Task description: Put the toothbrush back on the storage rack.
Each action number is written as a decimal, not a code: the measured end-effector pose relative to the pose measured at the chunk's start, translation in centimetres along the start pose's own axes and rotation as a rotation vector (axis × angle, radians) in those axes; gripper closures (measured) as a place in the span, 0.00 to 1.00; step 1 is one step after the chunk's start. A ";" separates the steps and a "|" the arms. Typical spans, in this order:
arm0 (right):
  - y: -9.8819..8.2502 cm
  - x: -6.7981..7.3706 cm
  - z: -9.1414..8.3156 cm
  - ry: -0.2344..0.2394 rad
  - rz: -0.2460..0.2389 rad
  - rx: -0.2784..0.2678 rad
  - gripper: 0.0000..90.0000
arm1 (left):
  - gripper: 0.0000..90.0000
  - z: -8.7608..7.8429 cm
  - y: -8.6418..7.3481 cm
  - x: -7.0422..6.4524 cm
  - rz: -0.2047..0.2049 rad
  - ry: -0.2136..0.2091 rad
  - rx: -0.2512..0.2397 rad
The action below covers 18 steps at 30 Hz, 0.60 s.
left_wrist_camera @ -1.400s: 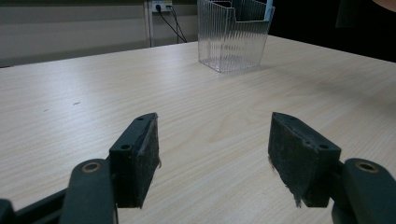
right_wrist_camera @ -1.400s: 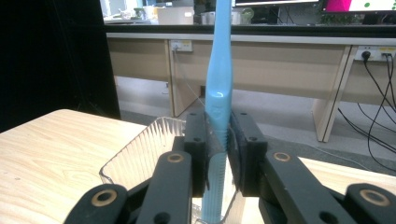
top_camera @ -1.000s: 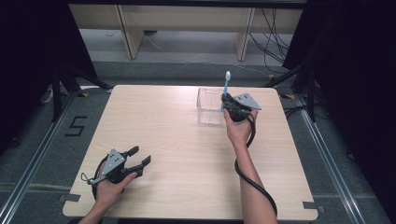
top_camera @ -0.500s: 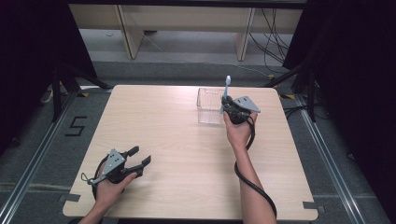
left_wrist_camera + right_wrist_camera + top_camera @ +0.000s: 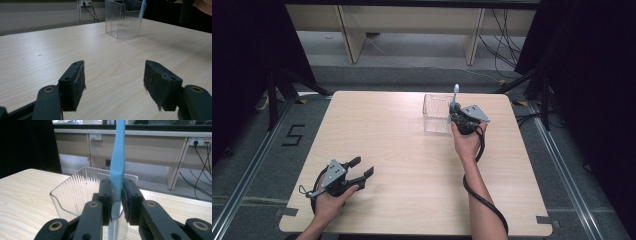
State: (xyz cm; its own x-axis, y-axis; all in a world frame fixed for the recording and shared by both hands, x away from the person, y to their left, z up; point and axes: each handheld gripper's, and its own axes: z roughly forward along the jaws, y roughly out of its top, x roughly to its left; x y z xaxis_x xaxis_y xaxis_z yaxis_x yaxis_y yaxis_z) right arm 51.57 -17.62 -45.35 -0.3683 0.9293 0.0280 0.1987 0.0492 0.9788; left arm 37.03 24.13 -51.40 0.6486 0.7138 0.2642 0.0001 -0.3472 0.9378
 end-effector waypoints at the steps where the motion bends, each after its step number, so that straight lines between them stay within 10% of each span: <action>1: -0.1 0.0 0.0 0.003 0.004 0.002 0.87 | 0.37 0.0 0.0 0.0 0.000 0.000 0.001; 18: -0.5 0.1 0.0 0.000 0.002 0.009 0.87 | 0.37 0.0 0.0 0.0 0.001 -0.001 0.002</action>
State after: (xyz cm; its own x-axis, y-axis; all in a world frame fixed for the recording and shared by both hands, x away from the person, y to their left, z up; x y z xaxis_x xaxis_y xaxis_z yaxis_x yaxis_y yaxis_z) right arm 51.45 -17.53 -45.80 -0.3681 0.9293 0.0305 0.2080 0.0504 0.9768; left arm 37.06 24.13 -51.39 0.6494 0.7128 0.2649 0.0010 -0.3491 0.9371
